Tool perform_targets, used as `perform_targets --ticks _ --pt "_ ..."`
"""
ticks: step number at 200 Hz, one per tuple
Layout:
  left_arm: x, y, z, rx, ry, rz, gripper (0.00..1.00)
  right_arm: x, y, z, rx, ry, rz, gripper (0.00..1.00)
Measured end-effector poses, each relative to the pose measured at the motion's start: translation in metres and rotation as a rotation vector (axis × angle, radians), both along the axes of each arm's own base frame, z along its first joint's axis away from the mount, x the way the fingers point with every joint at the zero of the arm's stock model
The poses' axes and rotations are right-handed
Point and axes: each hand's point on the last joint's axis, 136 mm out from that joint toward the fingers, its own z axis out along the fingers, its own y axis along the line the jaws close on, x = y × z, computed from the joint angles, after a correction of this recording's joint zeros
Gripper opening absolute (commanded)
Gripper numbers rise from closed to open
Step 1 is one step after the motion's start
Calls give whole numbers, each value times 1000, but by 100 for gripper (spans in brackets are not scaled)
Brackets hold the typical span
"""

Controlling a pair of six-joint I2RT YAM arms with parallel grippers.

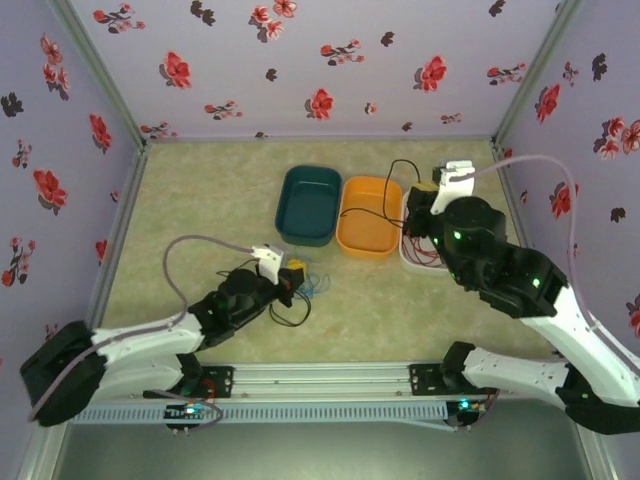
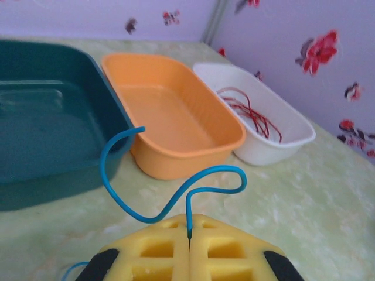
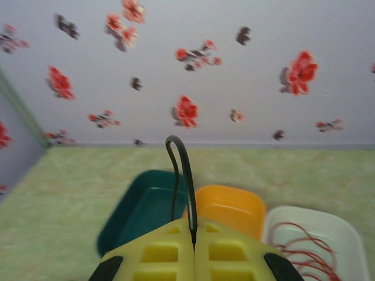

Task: Untangle the cables

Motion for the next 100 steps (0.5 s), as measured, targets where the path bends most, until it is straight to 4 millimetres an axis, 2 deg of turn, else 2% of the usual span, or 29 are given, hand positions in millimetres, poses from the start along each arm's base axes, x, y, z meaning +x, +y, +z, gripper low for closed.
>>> perform_targets --ticks 34,57,100 --pt "9 41 18 4 4 142 0 42 -12 -41 -110 145 -112 0" --pt "20 67 24 15 37 242 0 62 -15 -70 -154 247 -135 0" --pt "36 100 32 34 98 379 0 91 -3 -113 -173 392 -104 0"
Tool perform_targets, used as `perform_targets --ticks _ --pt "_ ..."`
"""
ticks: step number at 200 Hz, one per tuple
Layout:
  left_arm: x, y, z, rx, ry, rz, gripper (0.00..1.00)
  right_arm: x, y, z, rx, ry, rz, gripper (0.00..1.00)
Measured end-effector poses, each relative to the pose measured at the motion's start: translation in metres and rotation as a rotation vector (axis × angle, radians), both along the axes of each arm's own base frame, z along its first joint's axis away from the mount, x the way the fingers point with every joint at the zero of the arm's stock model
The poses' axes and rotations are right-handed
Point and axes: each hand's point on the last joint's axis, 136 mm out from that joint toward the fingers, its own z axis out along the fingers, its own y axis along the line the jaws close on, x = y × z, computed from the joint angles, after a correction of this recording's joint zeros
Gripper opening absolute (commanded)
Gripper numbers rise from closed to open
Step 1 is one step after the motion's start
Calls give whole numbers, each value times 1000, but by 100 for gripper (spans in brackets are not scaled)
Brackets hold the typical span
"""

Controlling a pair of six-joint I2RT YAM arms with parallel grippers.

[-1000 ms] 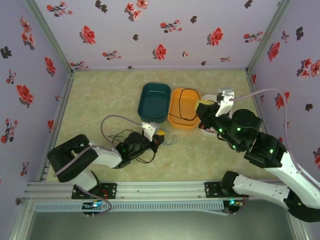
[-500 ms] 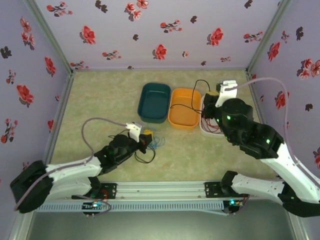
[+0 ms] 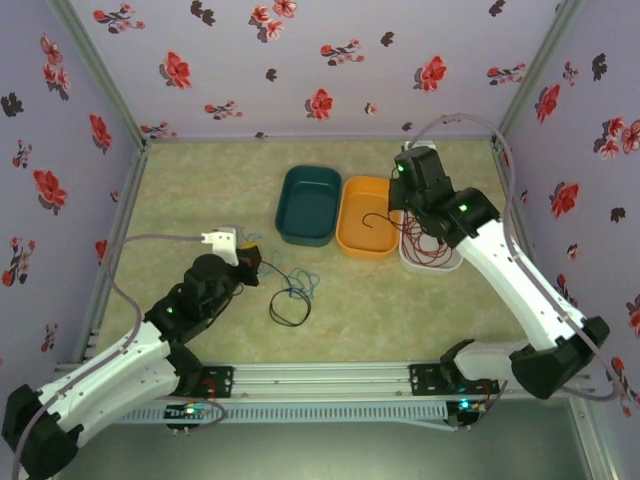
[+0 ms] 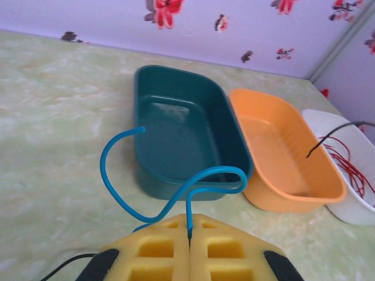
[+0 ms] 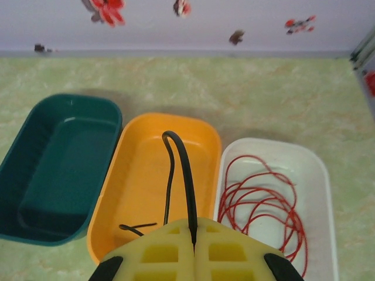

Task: Untangle the cables

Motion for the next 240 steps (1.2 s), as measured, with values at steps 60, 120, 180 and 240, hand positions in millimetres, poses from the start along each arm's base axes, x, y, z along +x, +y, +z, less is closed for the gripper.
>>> perform_targets --ticks 60,120,180,240 --pt "10 10 -9 33 64 55 0 26 29 -46 60 133 59 0" --pt "11 11 -14 39 79 62 0 59 47 -91 124 214 51 0" --pt "12 10 -16 43 87 61 0 83 31 -127 221 275 -6 0" --pt "12 7 -24 45 113 54 0 93 35 -191 286 386 2 0"
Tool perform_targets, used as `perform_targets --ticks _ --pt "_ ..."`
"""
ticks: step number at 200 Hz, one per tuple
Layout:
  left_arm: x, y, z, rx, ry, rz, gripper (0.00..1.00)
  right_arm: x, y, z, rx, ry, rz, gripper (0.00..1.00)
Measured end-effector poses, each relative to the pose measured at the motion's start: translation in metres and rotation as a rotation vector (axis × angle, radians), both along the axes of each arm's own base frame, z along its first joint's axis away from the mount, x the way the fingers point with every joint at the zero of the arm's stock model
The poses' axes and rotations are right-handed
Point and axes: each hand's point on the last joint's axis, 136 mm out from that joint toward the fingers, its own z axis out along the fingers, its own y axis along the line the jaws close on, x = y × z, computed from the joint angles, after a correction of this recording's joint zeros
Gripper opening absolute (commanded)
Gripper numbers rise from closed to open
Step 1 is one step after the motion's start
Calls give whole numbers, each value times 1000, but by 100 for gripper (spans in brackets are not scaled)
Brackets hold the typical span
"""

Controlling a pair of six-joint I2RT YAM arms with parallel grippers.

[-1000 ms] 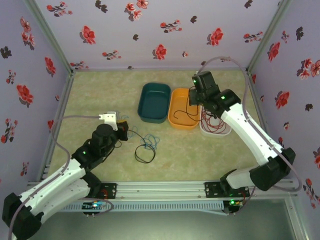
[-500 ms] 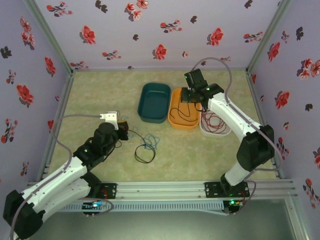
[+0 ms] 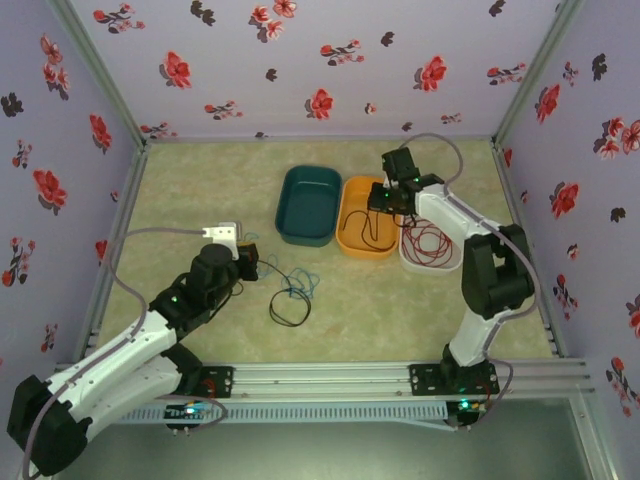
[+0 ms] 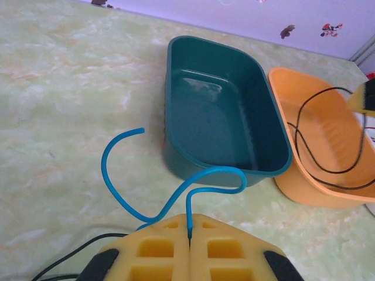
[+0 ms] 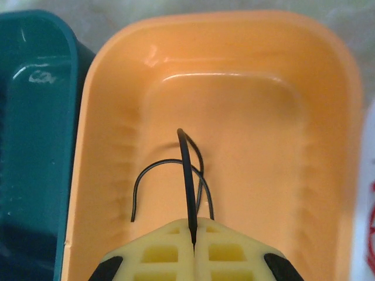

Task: Untangle the cables

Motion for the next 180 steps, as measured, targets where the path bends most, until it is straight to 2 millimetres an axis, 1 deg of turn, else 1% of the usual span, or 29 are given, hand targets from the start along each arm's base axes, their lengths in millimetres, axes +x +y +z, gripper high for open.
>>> perform_targets --ticks 15,42,55,77,95,103,131,155,167,180 --pt "0 0 -1 -5 4 1 0 3 6 -8 19 7 14 0" --pt "0 -1 -1 -10 9 3 0 11 15 -17 52 -1 35 0" --pt "0 -1 -3 -8 13 0 0 12 17 -20 59 2 41 0" --pt "0 -2 -6 -3 22 -4 0 13 17 -24 56 4 43 3" --pt "0 -3 -6 -3 26 -6 0 15 14 -25 36 -1 36 11" --pt "0 -3 -6 -3 25 -7 0 15 11 -25 21 -3 27 18" --pt "0 -4 -5 -5 25 -10 0 16 0 -24 -45 -2 6 33" --pt "0 -4 -5 -4 27 -10 0 13 -9 -22 -96 1 -2 41" --pt "1 -4 -7 0 32 -9 0 10 -14 -15 -115 -7 -10 46" --pt "1 -3 -9 4 39 -3 0 9 -19 -1 -131 -33 -20 48"
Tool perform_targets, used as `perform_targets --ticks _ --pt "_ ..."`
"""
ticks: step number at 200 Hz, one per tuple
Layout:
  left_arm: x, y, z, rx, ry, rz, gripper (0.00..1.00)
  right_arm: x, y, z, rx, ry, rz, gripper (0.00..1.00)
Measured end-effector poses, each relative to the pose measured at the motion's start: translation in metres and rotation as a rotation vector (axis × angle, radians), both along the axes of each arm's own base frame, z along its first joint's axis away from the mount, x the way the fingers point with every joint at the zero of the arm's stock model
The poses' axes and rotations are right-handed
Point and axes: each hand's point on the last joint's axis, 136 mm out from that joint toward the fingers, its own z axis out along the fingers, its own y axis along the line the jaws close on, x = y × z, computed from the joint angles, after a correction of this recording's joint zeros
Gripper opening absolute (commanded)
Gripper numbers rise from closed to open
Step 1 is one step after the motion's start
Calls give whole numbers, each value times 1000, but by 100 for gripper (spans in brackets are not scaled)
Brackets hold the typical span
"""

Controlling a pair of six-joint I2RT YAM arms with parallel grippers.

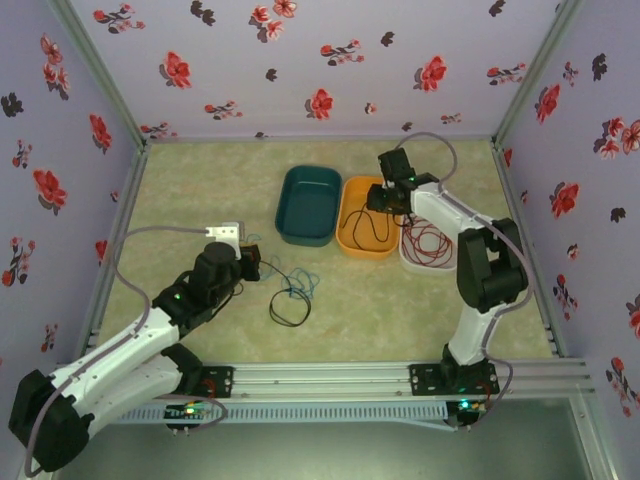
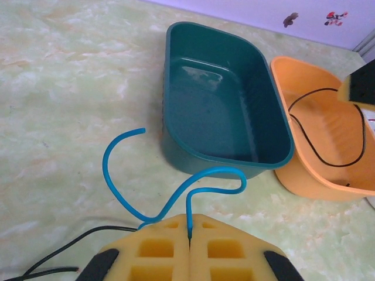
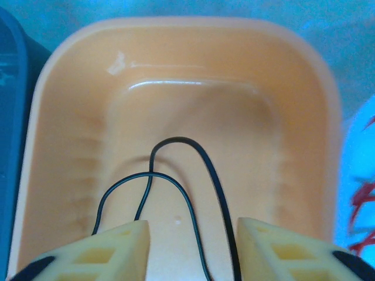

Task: Untangle the cables

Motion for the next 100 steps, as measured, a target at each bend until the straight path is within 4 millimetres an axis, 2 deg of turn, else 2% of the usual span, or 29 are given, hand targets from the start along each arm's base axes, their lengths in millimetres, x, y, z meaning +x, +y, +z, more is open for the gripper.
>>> perform_targets --ticks 24,45,78,100 --pt "1 3 -4 8 16 12 0 -4 -9 30 -19 -63 -17 52" --pt "2 5 -7 9 29 22 0 -11 -16 47 -25 -100 -30 53" --pt "2 8 -10 7 46 38 0 -30 -20 53 -23 -111 -23 52" --pt "1 14 -14 20 68 54 0 -48 -8 57 -15 -121 19 50"
